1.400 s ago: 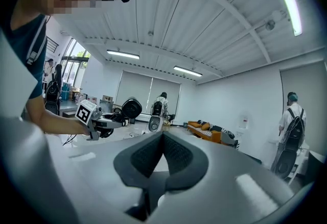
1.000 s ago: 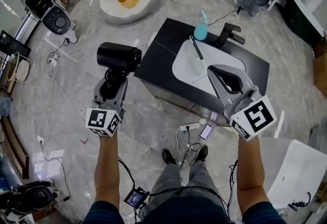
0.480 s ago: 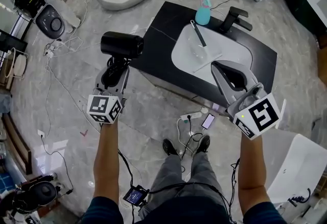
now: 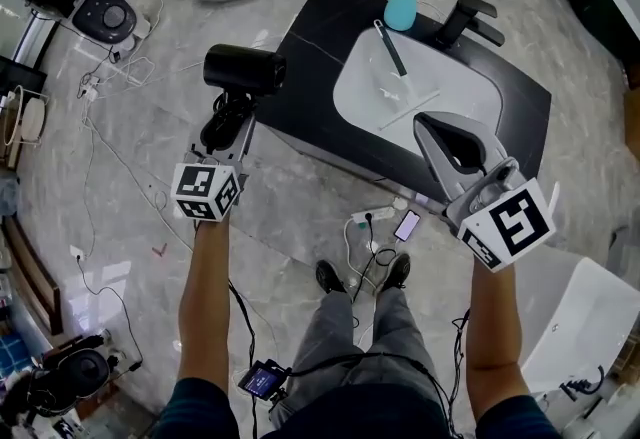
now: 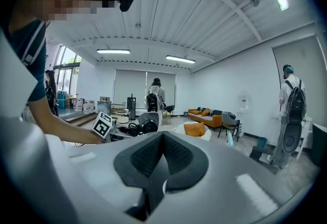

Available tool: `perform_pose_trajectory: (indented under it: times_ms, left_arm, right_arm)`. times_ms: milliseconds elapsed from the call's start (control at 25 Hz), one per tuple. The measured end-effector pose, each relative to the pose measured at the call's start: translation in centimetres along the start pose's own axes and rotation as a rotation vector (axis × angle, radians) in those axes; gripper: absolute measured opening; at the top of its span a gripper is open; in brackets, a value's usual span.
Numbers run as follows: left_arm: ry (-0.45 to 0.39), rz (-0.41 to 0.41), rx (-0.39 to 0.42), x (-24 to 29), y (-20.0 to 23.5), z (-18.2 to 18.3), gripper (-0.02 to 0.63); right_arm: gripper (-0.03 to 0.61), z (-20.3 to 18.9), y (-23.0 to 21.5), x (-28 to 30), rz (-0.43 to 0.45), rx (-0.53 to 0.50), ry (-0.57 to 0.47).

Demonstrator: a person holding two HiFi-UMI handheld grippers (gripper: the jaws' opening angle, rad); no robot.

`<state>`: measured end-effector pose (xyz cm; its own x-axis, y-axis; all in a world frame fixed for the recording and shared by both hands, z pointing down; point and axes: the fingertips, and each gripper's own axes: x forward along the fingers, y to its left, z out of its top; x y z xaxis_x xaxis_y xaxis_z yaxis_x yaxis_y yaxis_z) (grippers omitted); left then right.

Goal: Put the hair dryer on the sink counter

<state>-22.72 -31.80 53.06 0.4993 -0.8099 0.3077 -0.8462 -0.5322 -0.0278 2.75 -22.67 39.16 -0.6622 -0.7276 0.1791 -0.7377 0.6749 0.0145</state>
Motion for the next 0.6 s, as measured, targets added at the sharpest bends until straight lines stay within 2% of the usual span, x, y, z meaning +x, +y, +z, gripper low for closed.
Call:
perform_pose_trajectory:
  times_ms: [600]
  left_arm:
    - [0.071,-0.001,-0.014,4.9,1.3,-4.4,0.173]
  right_arm:
    - [0.009,-4.2,-0.9,1.8,0.0,0.041,0.032]
